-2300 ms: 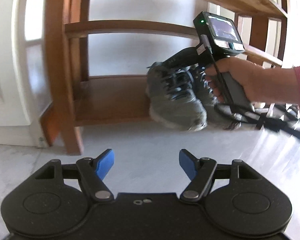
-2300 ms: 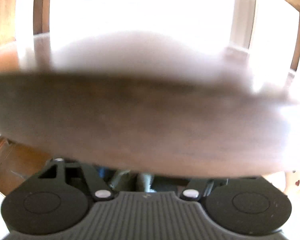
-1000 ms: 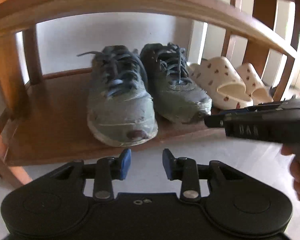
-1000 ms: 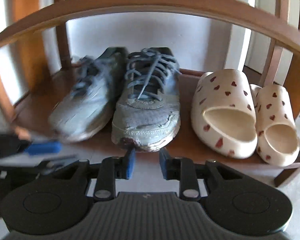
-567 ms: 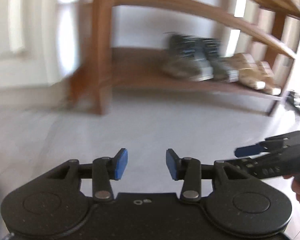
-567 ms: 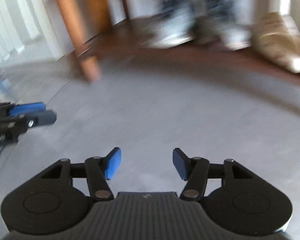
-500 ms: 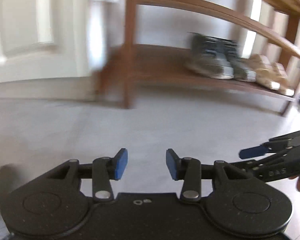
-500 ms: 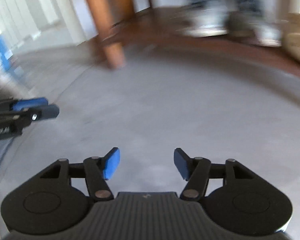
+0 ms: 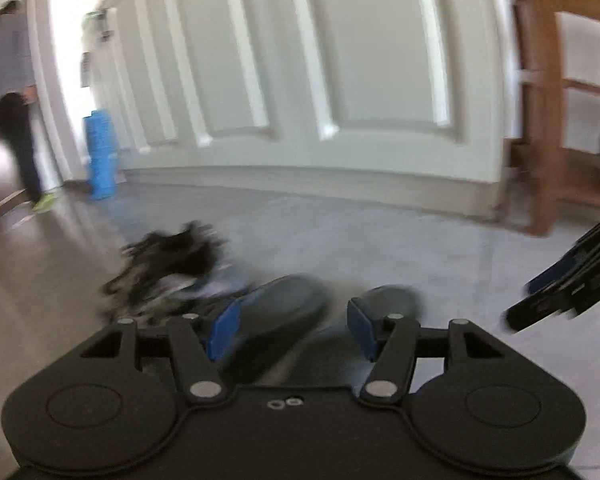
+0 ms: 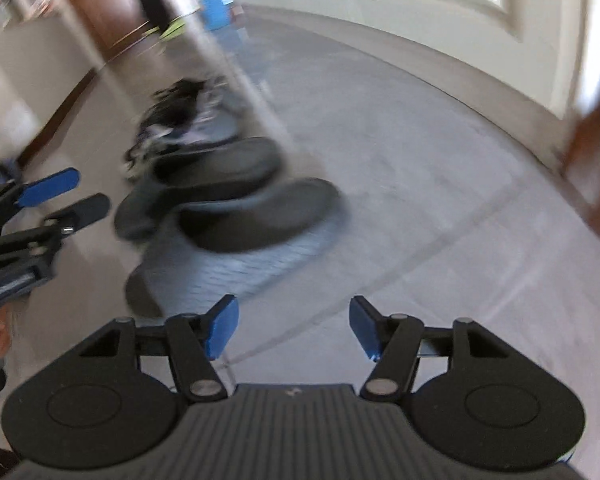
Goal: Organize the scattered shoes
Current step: 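Move the right tool down to the black slides on the floor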
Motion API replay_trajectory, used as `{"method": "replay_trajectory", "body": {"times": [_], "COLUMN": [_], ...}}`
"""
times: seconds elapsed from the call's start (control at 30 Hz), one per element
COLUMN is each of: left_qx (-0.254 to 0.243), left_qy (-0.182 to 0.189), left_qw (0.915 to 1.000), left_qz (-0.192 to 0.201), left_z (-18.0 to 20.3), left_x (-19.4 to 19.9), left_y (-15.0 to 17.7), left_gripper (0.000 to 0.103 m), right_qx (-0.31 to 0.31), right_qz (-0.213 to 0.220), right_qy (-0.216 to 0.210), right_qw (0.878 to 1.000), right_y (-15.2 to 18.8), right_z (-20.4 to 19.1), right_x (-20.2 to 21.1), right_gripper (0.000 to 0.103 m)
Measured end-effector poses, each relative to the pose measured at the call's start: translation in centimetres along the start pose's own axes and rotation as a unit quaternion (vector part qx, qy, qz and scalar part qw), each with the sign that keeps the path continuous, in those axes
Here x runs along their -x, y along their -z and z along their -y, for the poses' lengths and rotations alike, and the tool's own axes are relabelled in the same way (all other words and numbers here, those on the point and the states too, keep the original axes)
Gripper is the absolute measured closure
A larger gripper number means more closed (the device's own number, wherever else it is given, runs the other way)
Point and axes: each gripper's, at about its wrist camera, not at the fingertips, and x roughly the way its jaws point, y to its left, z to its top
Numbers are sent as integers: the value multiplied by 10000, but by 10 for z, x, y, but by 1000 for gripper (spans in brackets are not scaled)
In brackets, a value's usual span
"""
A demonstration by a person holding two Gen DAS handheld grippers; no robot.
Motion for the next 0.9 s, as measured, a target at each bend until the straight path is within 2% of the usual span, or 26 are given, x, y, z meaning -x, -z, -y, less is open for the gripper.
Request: {"method": "replay_trajectory", "body": {"times": [0.1, 0.17, 0.23, 0.3, 0.37, 0.47, 0.57, 0.67, 0.77, 0.83, 0.9], "left_qx": [377, 695, 845, 1038, 1174, 1308, 1500, 1613, 1782, 1908, 1854], "left_qy": [-384, -861, -1086, -1234, -1352, -1410, -1494, -1690, -1758, -1680, -1569], "left_qw": [9986, 9937, 9901, 9861, 9828, 9804, 9766, 9711, 9669, 9661, 9688], "left_qz": [13, 160, 273, 390, 462, 437, 386, 481, 496, 454, 488], "left_z": [-33, -66, -91, -113, -128, -138, -149, -164, -179, -182, -179], "left_x": [-2, -3, -2, 2, 4, 6, 7, 12, 6, 1, -1], "left_y": [2, -2, -6, -8, -10, -7, -2, -4, -1, -4, -5], "left_gripper": [44, 43, 42, 38, 38, 37, 37, 37, 37, 37, 37], "right_qx": [-180, -264, -225, -242, -413, -1119, -1824, -929, -313, 50, 119], "right_qz": [-131, -242, -266, -104, 11, 131, 322, 797, 1298, 1471, 1338], "right_qy": [-208, -352, -401, -360, -348, -429, -388, -415, -147, 505, 817], "right_qw": [9995, 9987, 9986, 9990, 9985, 9927, 9819, 9916, 9909, 9878, 9876], "right_y": [-5, -4, 7, 16, 19, 16, 15, -3, -24, -52, -70], "right_z": [-34, -64, -107, -143, -159, -177, -188, -220, -230, -230, -223], "right_x": [-12, -24, -42, -61, -73, -106, -133, -144, -143, -149, -154], "right_gripper": [38, 38, 38, 38, 38, 38, 38, 38, 37, 37, 37]}}
